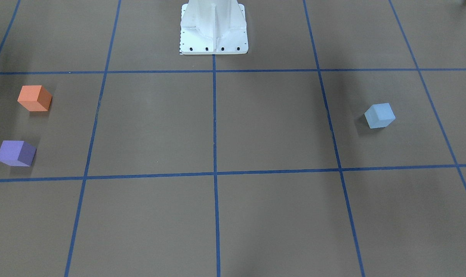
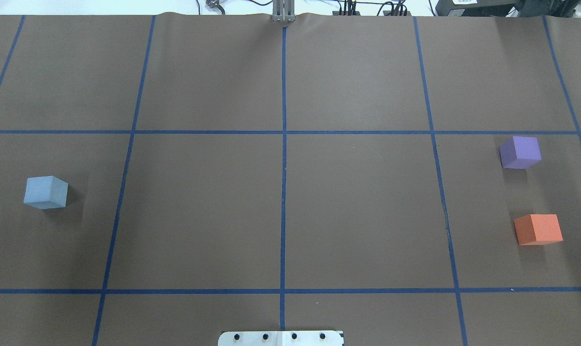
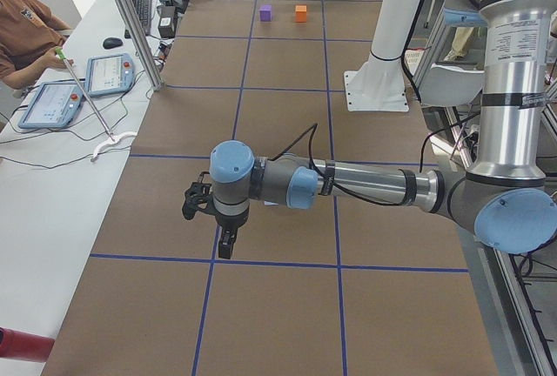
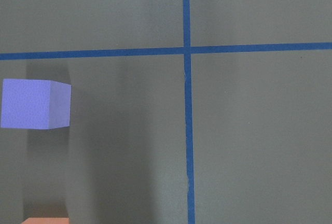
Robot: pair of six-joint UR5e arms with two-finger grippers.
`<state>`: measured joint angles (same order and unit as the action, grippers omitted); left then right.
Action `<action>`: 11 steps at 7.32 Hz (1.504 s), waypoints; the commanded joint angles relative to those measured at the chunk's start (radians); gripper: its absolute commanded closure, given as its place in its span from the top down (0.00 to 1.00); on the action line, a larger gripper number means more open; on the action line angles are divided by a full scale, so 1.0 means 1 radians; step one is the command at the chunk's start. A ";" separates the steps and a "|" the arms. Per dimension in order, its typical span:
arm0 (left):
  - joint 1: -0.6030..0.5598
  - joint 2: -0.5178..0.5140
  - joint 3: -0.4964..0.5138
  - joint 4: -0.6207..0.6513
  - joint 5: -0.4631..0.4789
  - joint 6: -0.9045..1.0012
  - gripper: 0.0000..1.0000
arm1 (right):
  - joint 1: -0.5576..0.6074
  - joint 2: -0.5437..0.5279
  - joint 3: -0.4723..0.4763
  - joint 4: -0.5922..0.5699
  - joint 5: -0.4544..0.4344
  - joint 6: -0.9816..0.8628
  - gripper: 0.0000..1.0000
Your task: Place blue block between orange and purple blocks
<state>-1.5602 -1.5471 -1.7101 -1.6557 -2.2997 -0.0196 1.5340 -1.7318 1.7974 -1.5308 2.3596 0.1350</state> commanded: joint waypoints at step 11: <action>0.584 0.051 -0.103 -0.435 0.218 -0.990 1.00 | 0.000 0.001 0.023 0.006 0.010 0.000 1.00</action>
<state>-1.0086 -1.5050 -1.8145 -2.0712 -2.0946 -0.9773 1.5327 -1.7299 1.8215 -1.5248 2.3690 0.1351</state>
